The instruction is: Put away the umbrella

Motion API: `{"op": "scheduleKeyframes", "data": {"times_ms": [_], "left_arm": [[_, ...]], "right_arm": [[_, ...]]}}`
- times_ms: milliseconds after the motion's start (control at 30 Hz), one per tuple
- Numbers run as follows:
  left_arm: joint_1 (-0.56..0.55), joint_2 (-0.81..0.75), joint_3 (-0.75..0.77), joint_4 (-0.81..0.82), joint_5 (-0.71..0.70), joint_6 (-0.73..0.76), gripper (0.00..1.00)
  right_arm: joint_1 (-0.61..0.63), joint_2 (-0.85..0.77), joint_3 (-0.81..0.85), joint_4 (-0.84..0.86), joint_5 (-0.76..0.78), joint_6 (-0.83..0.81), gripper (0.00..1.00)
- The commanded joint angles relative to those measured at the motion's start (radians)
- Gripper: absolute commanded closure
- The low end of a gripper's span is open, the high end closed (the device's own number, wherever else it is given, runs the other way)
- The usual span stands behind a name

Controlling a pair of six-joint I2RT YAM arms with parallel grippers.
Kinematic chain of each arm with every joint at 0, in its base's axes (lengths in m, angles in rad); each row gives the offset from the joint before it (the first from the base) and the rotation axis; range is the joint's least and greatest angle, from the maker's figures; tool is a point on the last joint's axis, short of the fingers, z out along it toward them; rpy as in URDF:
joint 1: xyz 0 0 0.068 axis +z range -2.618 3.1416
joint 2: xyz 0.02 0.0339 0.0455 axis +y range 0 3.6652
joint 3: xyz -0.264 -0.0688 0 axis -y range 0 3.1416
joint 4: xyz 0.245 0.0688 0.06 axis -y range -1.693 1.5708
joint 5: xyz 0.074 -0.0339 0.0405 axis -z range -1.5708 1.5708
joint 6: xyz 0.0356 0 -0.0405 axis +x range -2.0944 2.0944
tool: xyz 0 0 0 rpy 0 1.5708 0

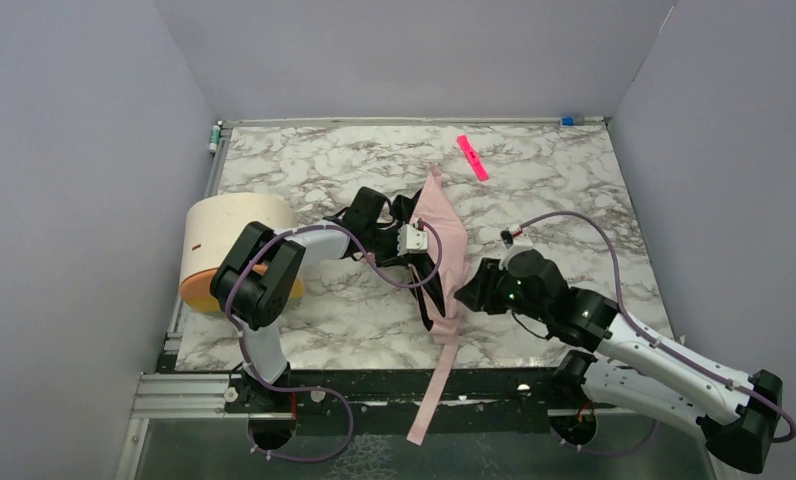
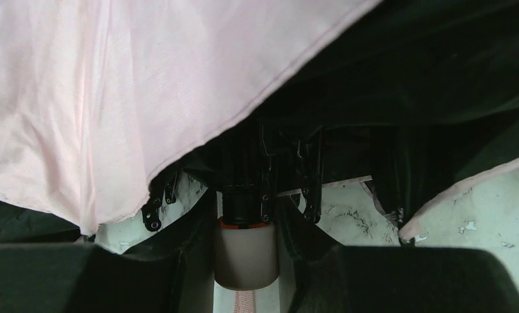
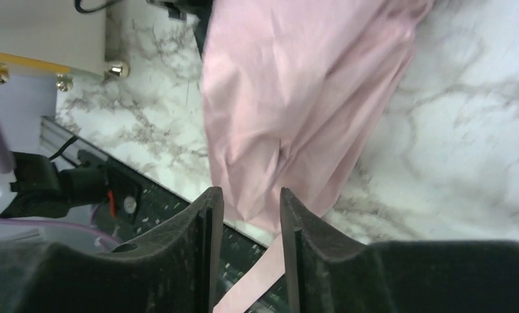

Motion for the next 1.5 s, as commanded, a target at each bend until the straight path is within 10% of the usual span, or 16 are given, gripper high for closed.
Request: {"op": "scheduleKeyframes", "data": {"times_ms": [0, 467, 1100, 1467], "left_arm": [[0.008, -0.007, 0.011, -0.031, -0.012, 0.005, 1.00], [0.008, -0.004, 0.016, -0.035, -0.012, 0.005, 1.00], [0.008, 0.000, 0.021, -0.042, -0.011, 0.006, 1.00], [0.008, 0.010, 0.031, -0.039, -0.023, -0.014, 1.00]], "right_arm": [[0.006, 0.018, 0.075, 0.035, 0.150, -0.163, 0.49], [0.007, 0.310, 0.161, 0.160, 0.064, -0.180, 0.22], [0.096, 0.240, 0.001, 0.038, -0.069, 0.024, 0.97], [0.193, 0.223, -0.039, -0.003, -0.156, 0.071, 0.99]]}}
